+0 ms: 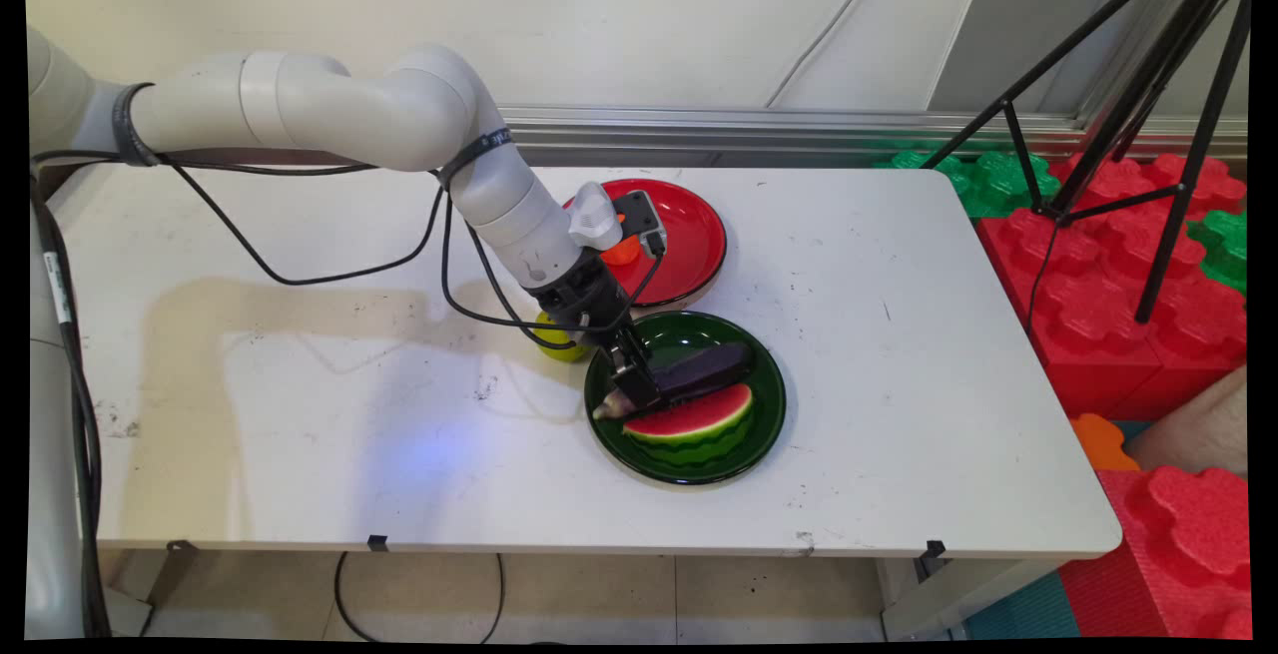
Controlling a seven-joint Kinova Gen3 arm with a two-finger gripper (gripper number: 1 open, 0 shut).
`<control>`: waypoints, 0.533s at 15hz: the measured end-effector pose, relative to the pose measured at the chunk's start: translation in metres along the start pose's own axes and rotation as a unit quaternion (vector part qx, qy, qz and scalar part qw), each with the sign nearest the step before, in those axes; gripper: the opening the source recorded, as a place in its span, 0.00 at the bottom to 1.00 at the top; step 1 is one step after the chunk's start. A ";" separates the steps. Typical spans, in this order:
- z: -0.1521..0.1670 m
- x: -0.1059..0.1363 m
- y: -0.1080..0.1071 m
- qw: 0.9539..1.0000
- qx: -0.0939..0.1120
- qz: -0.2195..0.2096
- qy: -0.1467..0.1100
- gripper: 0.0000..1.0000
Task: Pick up the eggplant from the green plate, then place the picked object on the table
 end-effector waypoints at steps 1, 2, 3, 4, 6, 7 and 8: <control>0.001 0.001 0.000 1.000 0.001 0.000 0.001 0.00; 0.003 0.002 -0.001 1.000 0.001 0.000 0.002 0.00; 0.004 0.003 -0.001 1.000 0.001 0.000 0.003 0.00; 0.004 0.003 -0.001 1.000 0.001 0.000 0.004 0.00; 0.005 0.004 -0.001 1.000 0.000 -0.001 0.006 0.00; 0.005 0.005 -0.001 1.000 0.000 -0.001 0.006 0.00; 0.005 0.005 -0.001 1.000 0.000 -0.001 0.006 0.00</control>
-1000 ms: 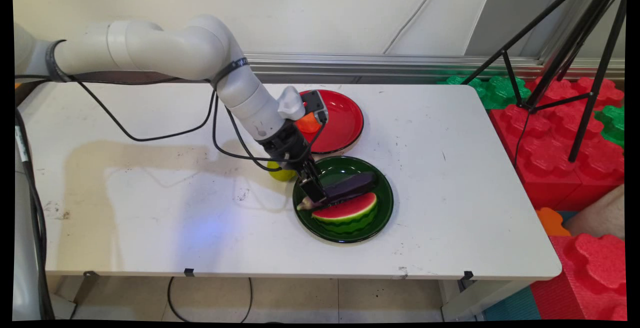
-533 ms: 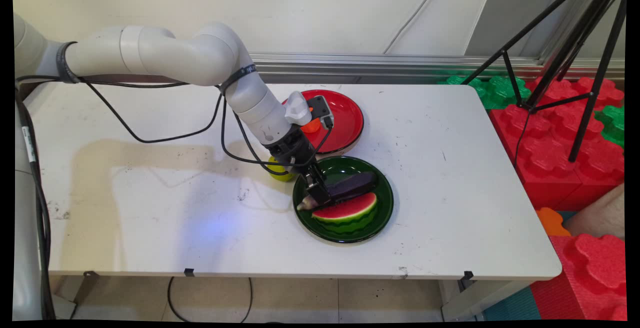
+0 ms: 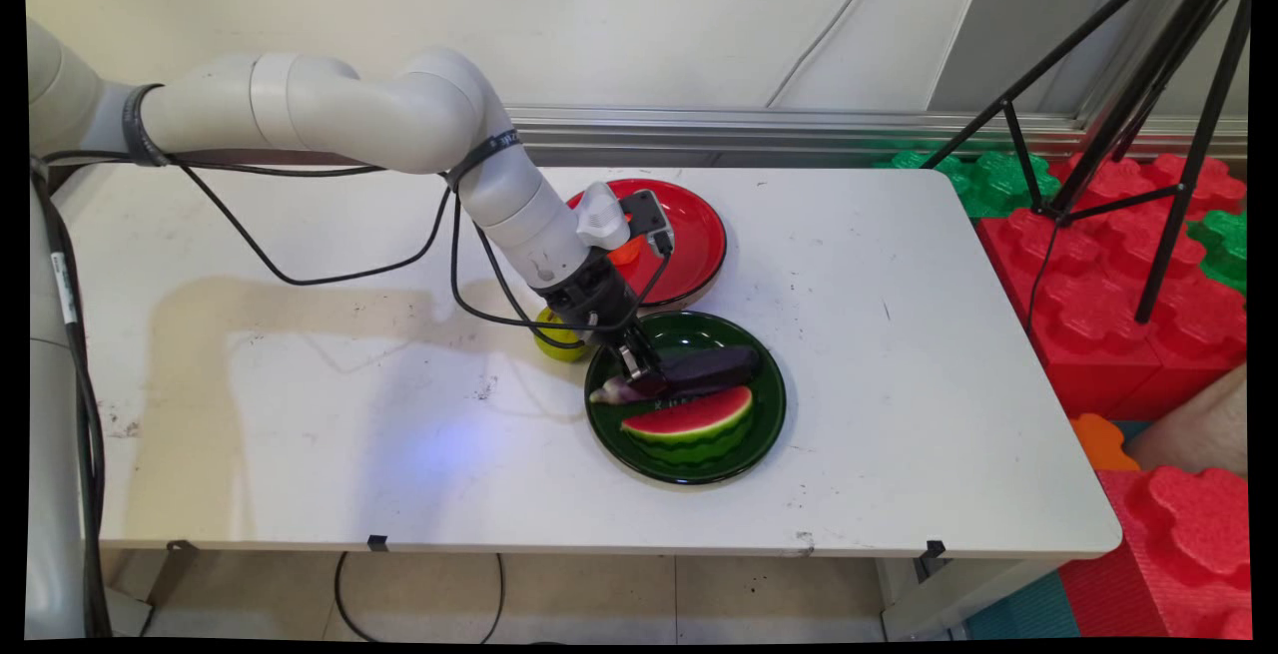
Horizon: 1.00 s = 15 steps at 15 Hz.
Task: Place the picked object on the table
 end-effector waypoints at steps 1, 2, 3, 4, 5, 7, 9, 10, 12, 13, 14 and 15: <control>0.000 0.000 0.000 1.000 0.000 0.000 0.000 0.00; 0.000 0.000 0.000 1.000 0.000 0.000 0.000 0.00; -0.001 0.000 0.000 1.000 0.001 -0.001 0.001 0.00; -0.002 0.000 -0.001 1.000 0.001 -0.001 0.001 0.00; -0.003 0.000 -0.001 1.000 0.001 -0.002 0.002 0.00; -0.006 0.001 -0.002 1.000 0.002 -0.005 0.005 0.00; -0.011 0.001 -0.003 1.000 0.002 -0.008 0.010 0.00; -0.015 0.001 -0.003 1.000 0.002 -0.008 0.014 0.00; -0.023 0.001 -0.003 1.000 0.001 -0.006 0.021 0.00; -0.028 0.001 -0.002 1.000 0.001 -0.005 0.024 0.00; -0.034 0.000 -0.002 1.000 0.002 -0.005 0.028 0.00; -0.040 -0.001 -0.002 0.999 0.002 -0.003 0.032 0.00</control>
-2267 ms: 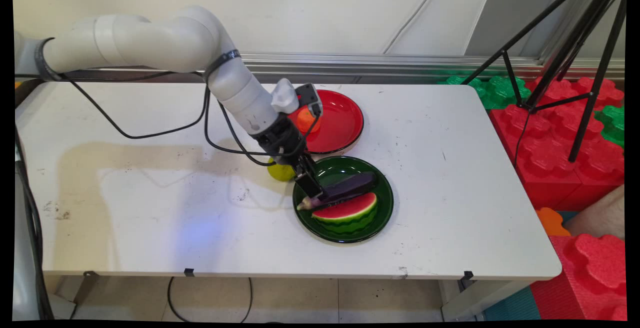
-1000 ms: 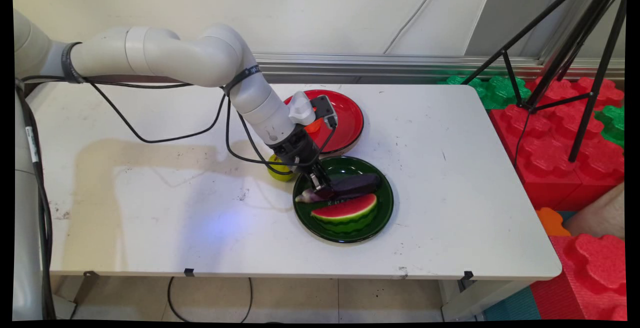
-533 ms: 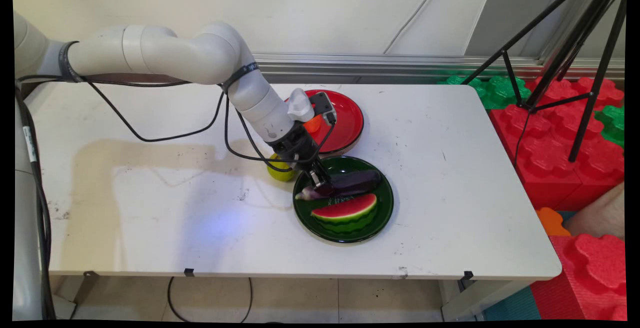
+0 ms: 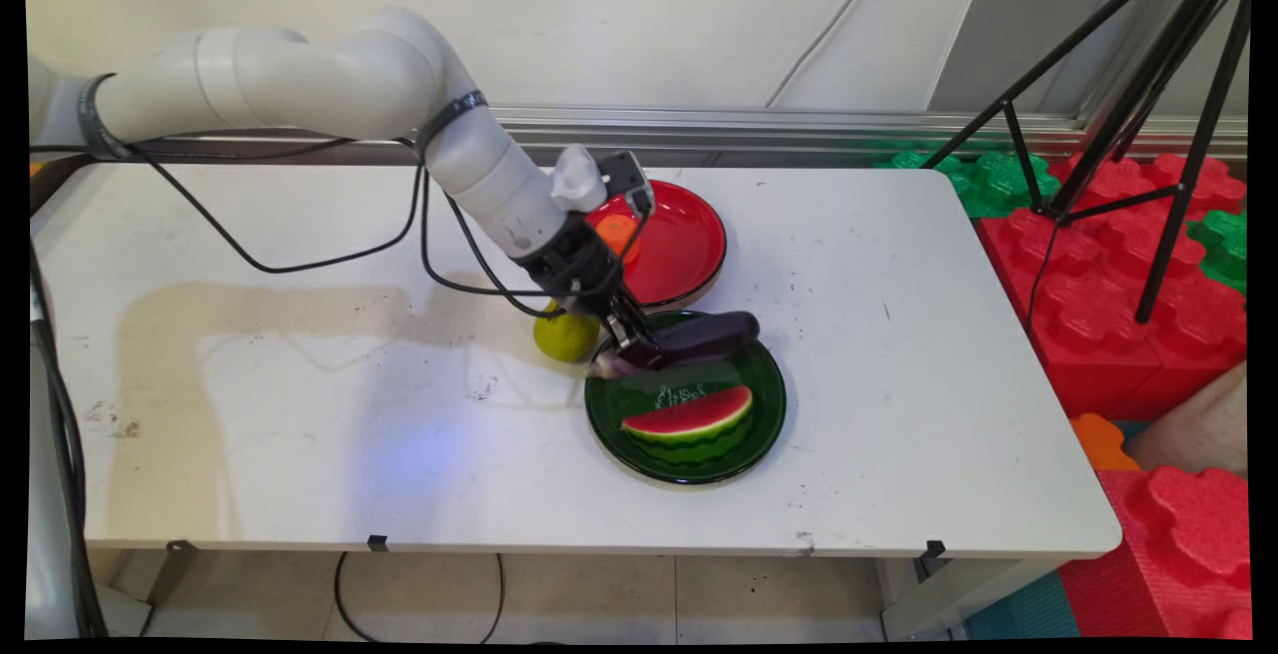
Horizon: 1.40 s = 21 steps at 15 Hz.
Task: Place the picked object on the table
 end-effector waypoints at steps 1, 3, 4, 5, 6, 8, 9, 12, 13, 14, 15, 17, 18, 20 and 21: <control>-0.006 0.000 0.000 1.000 0.000 0.001 0.004 0.00; -0.017 -0.001 0.001 1.000 0.000 0.005 0.011 0.00; -0.023 -0.002 0.002 1.000 -0.001 0.006 0.016 0.00; -0.028 -0.002 0.003 1.000 -0.001 0.006 0.019 0.00; -0.035 -0.004 0.003 1.000 -0.002 0.007 0.024 0.00; -0.052 -0.007 0.006 0.999 -0.004 0.008 0.033 0.00; -0.061 -0.010 0.007 0.999 -0.005 0.009 0.038 0.00; -0.081 -0.016 0.010 0.999 -0.009 0.011 0.046 0.00; -0.090 -0.019 0.012 0.999 -0.011 0.012 0.050 0.00; -0.095 -0.021 0.013 0.998 -0.012 0.013 0.052 0.00; -0.104 -0.024 0.014 0.998 -0.013 0.014 0.055 0.00; -0.125 -0.032 0.017 0.998 -0.014 0.017 0.061 0.00; -0.132 -0.035 0.018 0.998 -0.014 0.018 0.063 0.00; -0.148 -0.043 0.020 0.998 -0.014 0.021 0.066 0.00; -0.154 -0.046 0.020 0.997 -0.015 0.023 0.066 0.00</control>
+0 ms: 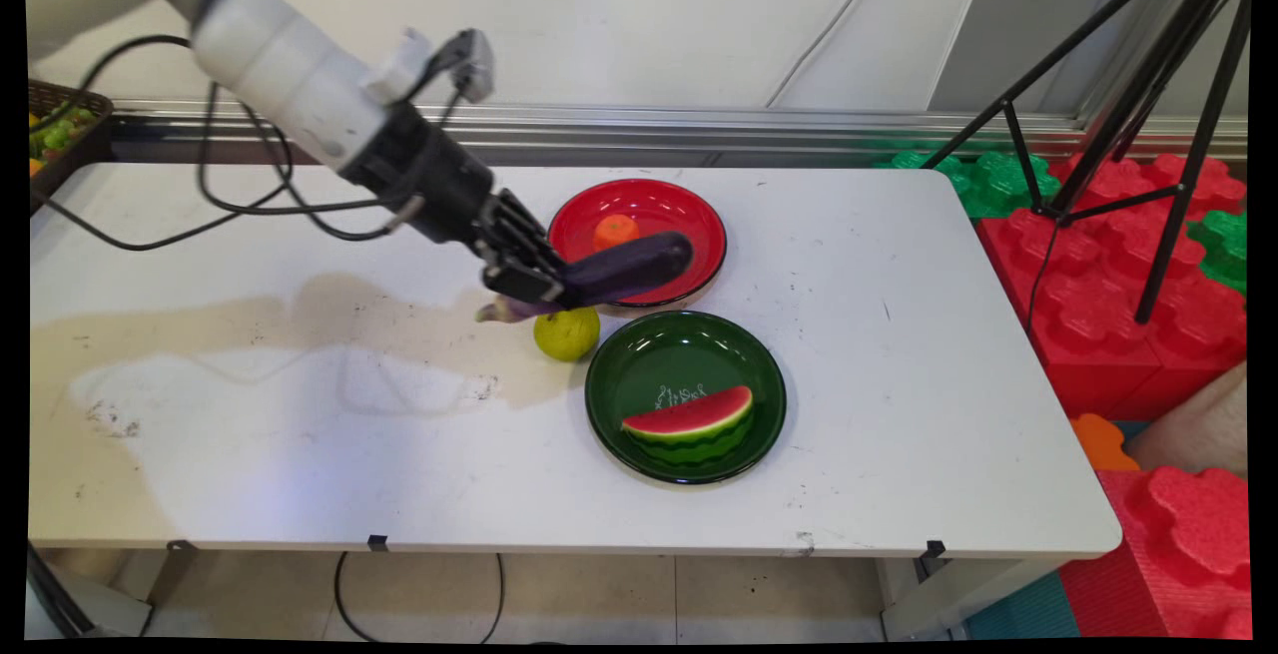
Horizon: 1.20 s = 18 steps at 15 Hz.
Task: Place the picked object on the table
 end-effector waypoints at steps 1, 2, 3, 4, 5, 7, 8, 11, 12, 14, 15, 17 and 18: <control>-0.009 -0.004 0.001 1.000 -0.001 0.002 0.000 0.00; -0.015 -0.006 0.002 1.000 -0.001 0.004 0.000 0.00; -0.024 -0.011 0.003 1.000 -0.001 0.005 0.001 0.00; -0.032 -0.015 0.003 1.000 -0.002 0.007 0.000 0.00; -0.041 -0.019 0.004 1.000 -0.001 0.009 -0.001 0.00; -0.053 -0.026 0.004 1.000 0.001 0.009 -0.004 0.00; -0.060 -0.031 0.004 1.000 0.002 0.009 -0.007 0.00; -0.078 -0.045 0.003 1.000 0.003 0.009 -0.021 0.00; -0.084 -0.051 0.002 1.000 0.003 0.009 -0.028 0.00; -0.093 -0.063 -0.002 0.999 0.006 0.008 -0.042 0.00; -0.097 -0.069 -0.005 0.999 0.008 0.007 -0.048 0.00; -0.101 -0.078 -0.009 0.998 0.013 0.004 -0.059 0.00; -0.103 -0.080 -0.010 0.998 0.014 0.003 -0.062 0.00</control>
